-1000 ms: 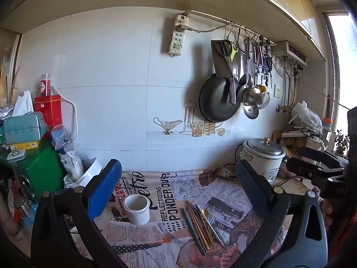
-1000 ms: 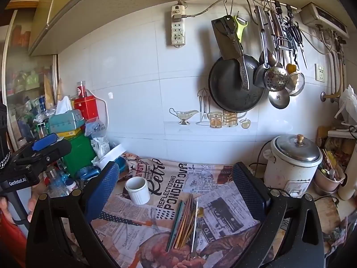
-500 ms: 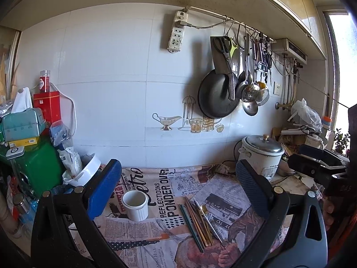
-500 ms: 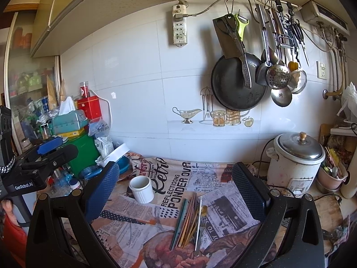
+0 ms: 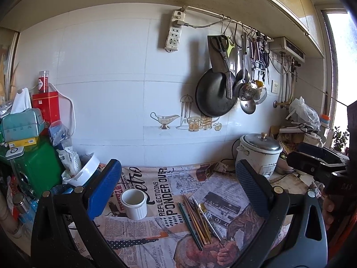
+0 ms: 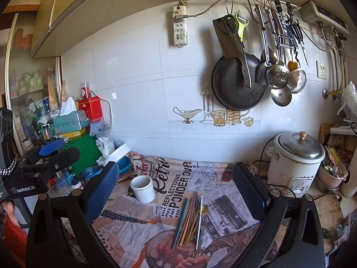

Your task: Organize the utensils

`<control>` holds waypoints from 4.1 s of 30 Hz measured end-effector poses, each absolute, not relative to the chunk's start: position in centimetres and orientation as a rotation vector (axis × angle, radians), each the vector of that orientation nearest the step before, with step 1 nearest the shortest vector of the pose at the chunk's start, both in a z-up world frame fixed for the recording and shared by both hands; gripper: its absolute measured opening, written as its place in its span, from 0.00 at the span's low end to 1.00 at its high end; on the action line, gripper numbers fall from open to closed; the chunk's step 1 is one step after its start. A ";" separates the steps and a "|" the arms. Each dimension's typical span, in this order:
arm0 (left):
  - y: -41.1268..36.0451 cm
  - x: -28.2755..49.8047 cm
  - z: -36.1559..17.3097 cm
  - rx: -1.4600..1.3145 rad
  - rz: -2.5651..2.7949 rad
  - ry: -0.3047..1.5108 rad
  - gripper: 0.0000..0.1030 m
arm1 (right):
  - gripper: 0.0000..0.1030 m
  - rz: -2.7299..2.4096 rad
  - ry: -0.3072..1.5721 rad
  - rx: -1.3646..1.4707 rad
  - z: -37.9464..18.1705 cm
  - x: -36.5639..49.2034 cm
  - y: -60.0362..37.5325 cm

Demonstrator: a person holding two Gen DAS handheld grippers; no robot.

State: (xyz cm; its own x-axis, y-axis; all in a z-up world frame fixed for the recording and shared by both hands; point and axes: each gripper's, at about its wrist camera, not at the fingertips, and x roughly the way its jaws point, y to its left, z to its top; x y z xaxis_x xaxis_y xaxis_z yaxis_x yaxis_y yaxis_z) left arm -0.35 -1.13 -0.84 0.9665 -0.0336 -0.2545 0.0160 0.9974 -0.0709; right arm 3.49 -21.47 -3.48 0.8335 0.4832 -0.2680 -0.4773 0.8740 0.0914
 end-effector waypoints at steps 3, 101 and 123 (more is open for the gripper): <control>-1.2 -0.5 -0.7 -0.067 -0.029 0.257 1.00 | 0.98 0.510 0.285 0.024 -3.5 3.1 -21.7; -4.2 26.8 -32.1 -0.273 0.008 1.184 0.21 | 0.29 0.508 1.283 -0.035 -31.7 27.1 -18.8; -3.2 31.0 -32.4 -0.303 0.003 1.261 0.04 | 0.16 0.572 1.231 -0.019 -29.8 30.7 -17.2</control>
State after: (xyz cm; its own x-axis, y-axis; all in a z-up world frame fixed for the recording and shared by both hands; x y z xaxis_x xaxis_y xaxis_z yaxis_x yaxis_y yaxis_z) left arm 30.96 -3.22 -32.38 0.3101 -0.1638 -0.9365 -0.1679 0.9601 -0.2236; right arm 30.69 -17.24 -29.78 0.2116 0.4017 -0.8910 -0.4218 0.8599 0.2876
